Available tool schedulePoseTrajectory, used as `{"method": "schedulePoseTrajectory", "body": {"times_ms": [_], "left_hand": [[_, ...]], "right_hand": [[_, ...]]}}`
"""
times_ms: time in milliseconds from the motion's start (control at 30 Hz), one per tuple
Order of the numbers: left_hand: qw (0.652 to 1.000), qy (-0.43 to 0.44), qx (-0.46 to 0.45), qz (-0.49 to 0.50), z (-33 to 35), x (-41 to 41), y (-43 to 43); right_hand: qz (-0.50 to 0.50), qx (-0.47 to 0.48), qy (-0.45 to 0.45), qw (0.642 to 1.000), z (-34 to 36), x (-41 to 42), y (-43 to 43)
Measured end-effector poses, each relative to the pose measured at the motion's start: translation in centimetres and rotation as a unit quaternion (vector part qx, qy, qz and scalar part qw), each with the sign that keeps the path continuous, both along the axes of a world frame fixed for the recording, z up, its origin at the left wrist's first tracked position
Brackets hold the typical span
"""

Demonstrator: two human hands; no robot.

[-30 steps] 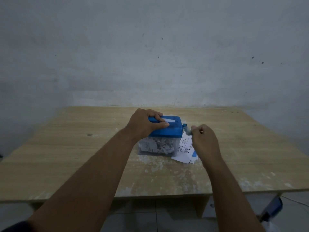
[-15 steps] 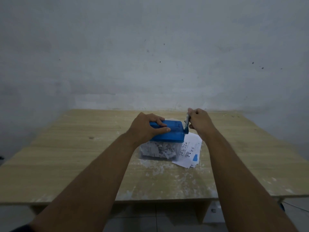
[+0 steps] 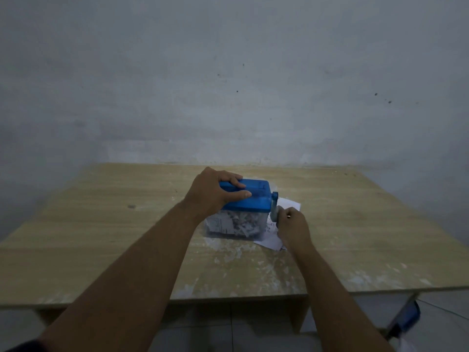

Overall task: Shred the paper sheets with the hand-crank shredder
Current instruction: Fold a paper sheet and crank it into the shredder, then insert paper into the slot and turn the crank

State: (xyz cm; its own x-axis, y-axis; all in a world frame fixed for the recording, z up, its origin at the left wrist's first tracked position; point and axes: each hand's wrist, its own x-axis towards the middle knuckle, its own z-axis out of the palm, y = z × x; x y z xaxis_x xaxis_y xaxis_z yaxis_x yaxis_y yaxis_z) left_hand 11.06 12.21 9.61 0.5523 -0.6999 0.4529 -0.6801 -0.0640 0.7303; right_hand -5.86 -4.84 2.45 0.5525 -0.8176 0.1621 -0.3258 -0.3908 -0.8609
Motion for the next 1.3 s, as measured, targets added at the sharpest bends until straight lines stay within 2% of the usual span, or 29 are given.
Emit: {"method": "schedulePoseTrajectory", "body": {"times_ms": [133,233,333,400,433,500,600,700,833,1000,1300], "left_hand": [[1.000,-0.007,0.009,0.025,0.5,0.9,0.4],[0.997,-0.053,0.007,0.050,0.7,1.5,0.6],[0.968,-0.224,0.022,0.108,0.2,1.2,0.7],[0.934,-0.334,-0.030,0.121,-0.9,-0.1,0.9],[0.926,-0.357,-0.059,0.109,-1.6,-1.2,0.9],[0.941,-0.319,-0.087,0.071,-3.3,-3.9,0.8],[0.980,-0.190,-0.038,0.042,-6.3,-7.1,0.4],[0.991,-0.135,0.012,0.023,-9.1,-7.8,-0.1],[0.999,-0.037,0.029,0.025,-9.7,-7.3,-0.2],[0.999,-0.007,0.040,0.028,-10.1,-7.2,-0.1],[0.998,0.058,0.036,0.012,-10.1,-7.1,-0.2]], "right_hand": [[0.056,-0.048,-0.004,0.997,0.0,-0.1,-0.1],[0.107,-0.049,0.005,0.993,-1.1,-1.3,-0.7],[0.099,-0.114,0.033,0.988,-3.1,-3.0,-1.2],[0.084,-0.154,0.028,0.984,-3.8,-3.4,-1.4],[0.085,-0.154,0.023,0.984,-3.9,-3.4,-1.5],[0.100,-0.139,0.031,0.985,-3.5,-3.4,-1.3],[0.145,-0.156,0.061,0.975,-3.1,-3.7,-0.7],[0.164,-0.207,0.055,0.963,-3.8,-3.6,-0.8],[0.153,-0.244,0.037,0.957,-3.8,-3.5,-0.7],[0.129,-0.302,0.025,0.944,-3.2,-3.7,-0.1],[0.123,-0.272,0.031,0.954,-2.8,-4.0,-0.2]]}}
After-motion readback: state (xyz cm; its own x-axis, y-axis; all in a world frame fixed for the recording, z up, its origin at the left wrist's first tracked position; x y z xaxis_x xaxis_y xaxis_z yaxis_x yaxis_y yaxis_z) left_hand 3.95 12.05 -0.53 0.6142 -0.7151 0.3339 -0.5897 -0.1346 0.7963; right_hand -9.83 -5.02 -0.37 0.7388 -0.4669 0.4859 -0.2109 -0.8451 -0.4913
